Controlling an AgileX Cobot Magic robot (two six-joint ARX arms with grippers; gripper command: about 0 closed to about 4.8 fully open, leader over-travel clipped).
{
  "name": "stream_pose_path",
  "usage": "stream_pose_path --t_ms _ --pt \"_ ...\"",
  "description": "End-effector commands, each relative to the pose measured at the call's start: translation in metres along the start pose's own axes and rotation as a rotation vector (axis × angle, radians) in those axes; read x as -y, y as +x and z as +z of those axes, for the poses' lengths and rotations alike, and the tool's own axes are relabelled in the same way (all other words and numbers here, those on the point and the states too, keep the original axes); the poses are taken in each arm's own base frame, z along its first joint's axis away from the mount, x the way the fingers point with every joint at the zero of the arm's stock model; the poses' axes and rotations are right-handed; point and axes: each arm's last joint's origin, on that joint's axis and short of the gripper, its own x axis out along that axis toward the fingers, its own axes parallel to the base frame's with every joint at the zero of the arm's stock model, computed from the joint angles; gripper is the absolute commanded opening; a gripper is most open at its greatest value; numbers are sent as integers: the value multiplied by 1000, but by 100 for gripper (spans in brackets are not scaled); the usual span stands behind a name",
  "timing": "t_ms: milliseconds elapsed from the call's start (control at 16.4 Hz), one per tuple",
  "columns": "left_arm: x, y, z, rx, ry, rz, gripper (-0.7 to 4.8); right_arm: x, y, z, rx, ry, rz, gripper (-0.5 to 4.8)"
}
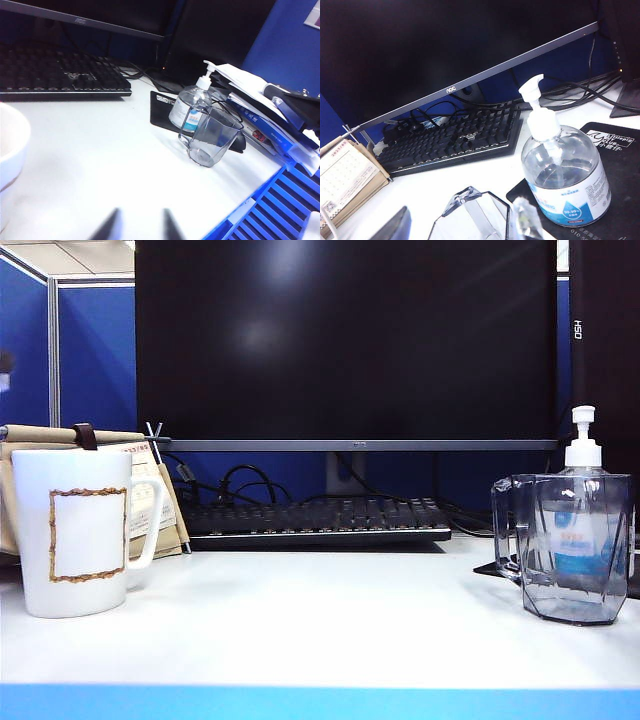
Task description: Swap the positions of the transparent plastic cup and the white ceramic cup.
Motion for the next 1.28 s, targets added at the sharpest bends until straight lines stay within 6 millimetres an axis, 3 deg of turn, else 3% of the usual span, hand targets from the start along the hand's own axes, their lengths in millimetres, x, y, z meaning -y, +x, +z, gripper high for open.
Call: stream_pose_path --t_ms 61,122,304,365,426,548,669,1035,1278 --pt "9 4 2 31 12 -18 46 0 0 0 14 6 5 265" --pt "12 6 1 37 14 -27 6 0 0 0 13 10 9 265" --pt "21 10 -1 44 8 -32 -6 -1 0 -1 -10 9 60 258" --pt "23 10 -1 50 8 -31 -6 -2 0 0 0 7 66 220" --pt "24 11 -1 59 8 -23 -6 -3 0 0 -9 28 94 142" --pt "25 14 -1 50 3 -23 -6 -9 -1 -2 -112 94 282 143" --pt "24 17 -2 26 -5 -19 -6 -12 -2 -6 -183 129 354 144" --pt "23 19 -5 -10 -12 -29 -6 -8 -2 -29 -352 83 217 144" --pt "23 19 -5 -11 -12 -29 -6 -5 3 -34 -409 74 170 144"
